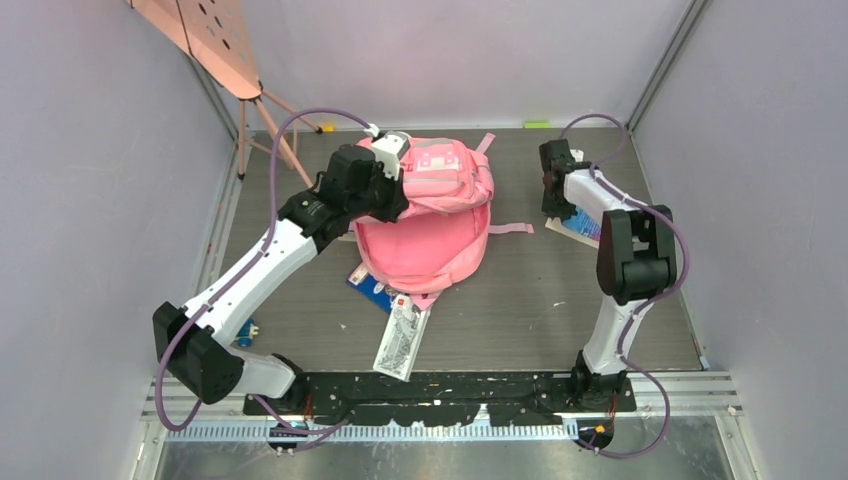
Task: Pack the student bag
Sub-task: Pick up the book from the center of the board.
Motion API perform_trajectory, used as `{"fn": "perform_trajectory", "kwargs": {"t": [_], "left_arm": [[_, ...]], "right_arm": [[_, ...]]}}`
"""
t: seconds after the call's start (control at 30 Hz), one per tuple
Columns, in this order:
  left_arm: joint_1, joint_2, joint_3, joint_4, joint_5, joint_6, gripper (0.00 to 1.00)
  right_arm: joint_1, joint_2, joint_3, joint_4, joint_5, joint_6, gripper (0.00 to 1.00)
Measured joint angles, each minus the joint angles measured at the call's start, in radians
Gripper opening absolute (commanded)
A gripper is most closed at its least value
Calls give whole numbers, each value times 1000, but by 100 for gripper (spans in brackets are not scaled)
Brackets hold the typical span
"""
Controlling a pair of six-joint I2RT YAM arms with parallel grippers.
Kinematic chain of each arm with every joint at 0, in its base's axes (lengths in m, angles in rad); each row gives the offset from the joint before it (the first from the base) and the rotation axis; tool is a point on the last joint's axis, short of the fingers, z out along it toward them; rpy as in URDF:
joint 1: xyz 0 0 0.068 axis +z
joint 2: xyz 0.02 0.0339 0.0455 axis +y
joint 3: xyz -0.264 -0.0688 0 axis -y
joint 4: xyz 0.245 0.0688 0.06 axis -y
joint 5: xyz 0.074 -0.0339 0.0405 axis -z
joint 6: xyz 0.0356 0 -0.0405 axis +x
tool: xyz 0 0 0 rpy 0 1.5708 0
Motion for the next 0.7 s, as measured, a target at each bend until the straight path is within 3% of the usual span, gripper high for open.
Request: {"fn": "perform_trajectory", "kwargs": {"t": [0.13, 0.23, 0.43, 0.7], "left_arm": [[0, -6, -4, 2, 10, 11, 54], [2, -34, -15, 11, 16, 22, 74], [2, -94, -37, 58, 52, 25, 90], [2, -112, -106, 159, 188, 3, 99]], "right_arm": [[-1, -121, -82, -3, -40, 22, 0], [-2, -244, -122, -4, -61, 40, 0], [-6, -495, -144, 5, -101, 81, 0], [-5, -681, -144, 33, -232, 172, 0]]}}
